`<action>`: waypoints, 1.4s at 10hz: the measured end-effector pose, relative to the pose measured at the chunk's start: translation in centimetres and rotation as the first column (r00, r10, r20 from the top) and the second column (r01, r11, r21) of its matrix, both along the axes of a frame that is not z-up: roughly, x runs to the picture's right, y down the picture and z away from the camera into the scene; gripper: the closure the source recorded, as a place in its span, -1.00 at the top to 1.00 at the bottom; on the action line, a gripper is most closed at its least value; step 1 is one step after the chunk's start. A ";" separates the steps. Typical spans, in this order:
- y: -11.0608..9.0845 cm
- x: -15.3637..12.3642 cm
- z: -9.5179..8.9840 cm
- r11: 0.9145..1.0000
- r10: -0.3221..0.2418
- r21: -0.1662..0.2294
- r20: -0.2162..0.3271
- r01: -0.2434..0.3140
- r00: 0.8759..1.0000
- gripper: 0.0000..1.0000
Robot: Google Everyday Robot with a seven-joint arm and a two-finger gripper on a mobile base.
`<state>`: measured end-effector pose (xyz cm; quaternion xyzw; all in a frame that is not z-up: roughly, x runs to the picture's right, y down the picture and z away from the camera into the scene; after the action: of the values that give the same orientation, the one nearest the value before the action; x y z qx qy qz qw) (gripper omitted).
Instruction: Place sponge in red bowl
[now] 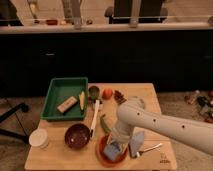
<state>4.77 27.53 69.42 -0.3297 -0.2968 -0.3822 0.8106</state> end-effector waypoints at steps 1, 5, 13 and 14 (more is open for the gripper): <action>-0.2 -0.4 -0.3 1.000 0.006 -0.002 0.023 -0.006 1.000 -0.97; -0.4 -1.5 -0.7 0.999 0.023 -0.026 0.081 -0.021 0.996 -0.97; 0.0 -0.8 -0.1 0.995 0.065 -0.077 0.093 -0.058 0.994 0.50; 0.0 -0.6 0.0 0.995 0.069 -0.081 0.092 -0.062 0.993 0.59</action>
<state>4.18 27.58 69.38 -0.3327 -0.3604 -0.3587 0.7942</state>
